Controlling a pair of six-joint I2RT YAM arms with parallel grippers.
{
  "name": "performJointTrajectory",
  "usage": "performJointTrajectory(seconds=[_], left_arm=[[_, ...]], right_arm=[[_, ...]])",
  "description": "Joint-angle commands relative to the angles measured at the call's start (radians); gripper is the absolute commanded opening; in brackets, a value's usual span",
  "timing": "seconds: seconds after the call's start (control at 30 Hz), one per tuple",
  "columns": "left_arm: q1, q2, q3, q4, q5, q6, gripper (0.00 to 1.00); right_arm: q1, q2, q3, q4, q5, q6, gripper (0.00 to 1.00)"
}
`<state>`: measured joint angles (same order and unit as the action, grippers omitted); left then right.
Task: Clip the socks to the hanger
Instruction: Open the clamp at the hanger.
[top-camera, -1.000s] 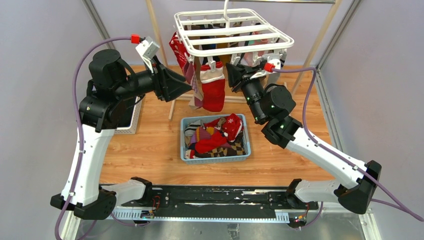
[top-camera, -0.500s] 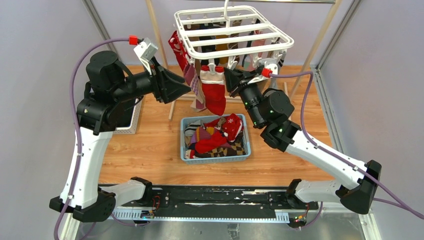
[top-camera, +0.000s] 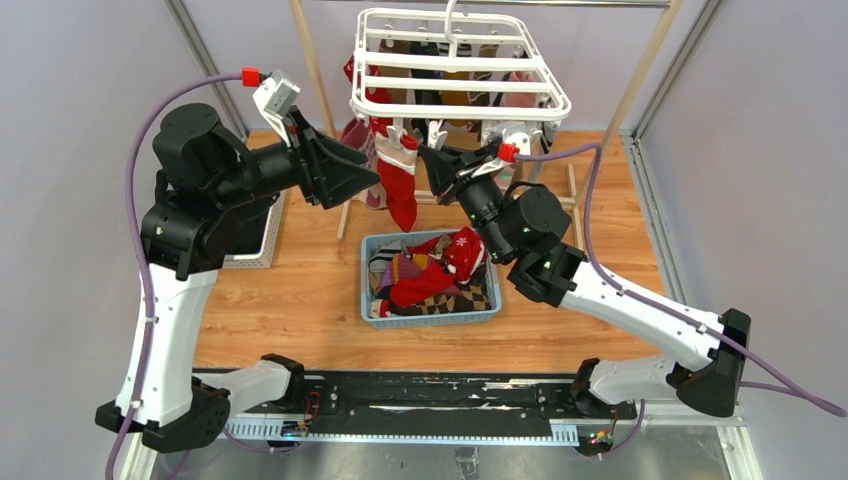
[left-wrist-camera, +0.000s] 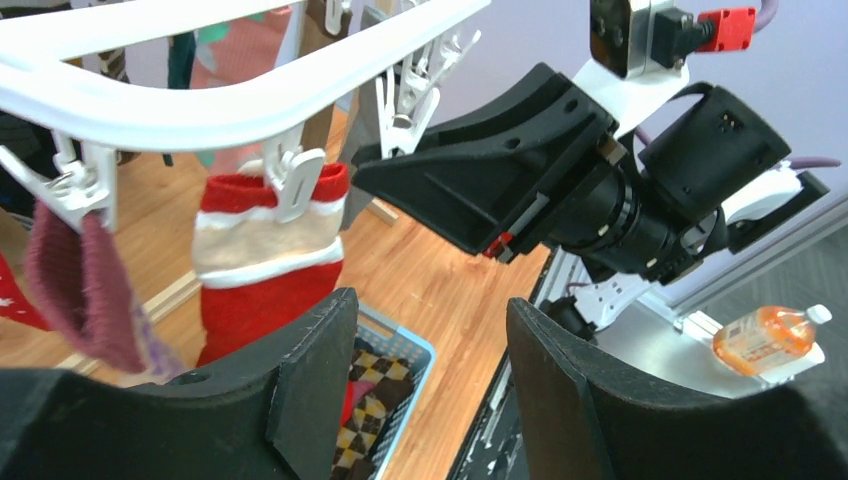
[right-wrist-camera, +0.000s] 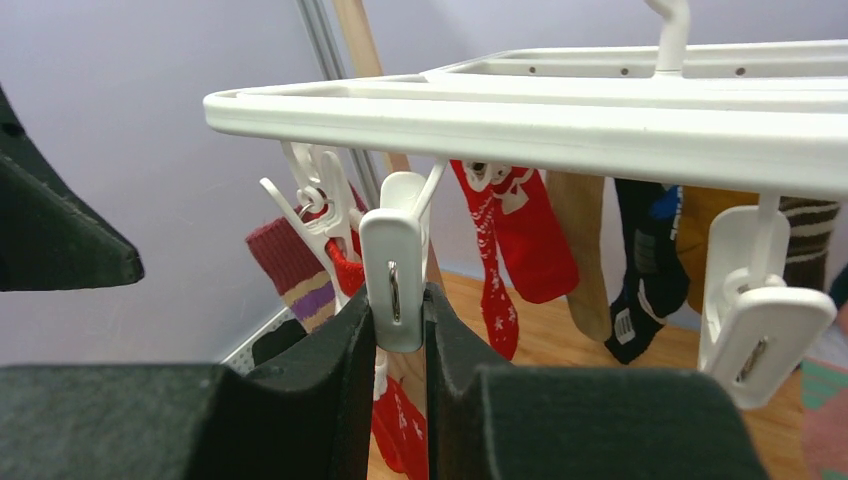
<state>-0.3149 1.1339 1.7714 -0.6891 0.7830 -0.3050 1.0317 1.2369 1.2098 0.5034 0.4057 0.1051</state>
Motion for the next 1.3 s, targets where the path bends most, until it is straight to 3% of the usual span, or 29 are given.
performJointTrajectory(seconds=[0.0,0.47,1.27], left_arm=[[-0.004,0.02,0.024,0.069,0.018,-0.115,0.62],[-0.105,0.194,0.198,0.074,-0.029,-0.123,0.62],[-0.166,0.305,0.219,0.074,-0.26,-0.017,0.58]], right_arm=[[0.051,0.031,0.059,0.004,0.002,-0.029,0.0],[0.07,0.083,0.122,-0.044,-0.056,0.012,0.0],[0.07,0.059,0.095,-0.067,-0.095,0.02,0.0]])
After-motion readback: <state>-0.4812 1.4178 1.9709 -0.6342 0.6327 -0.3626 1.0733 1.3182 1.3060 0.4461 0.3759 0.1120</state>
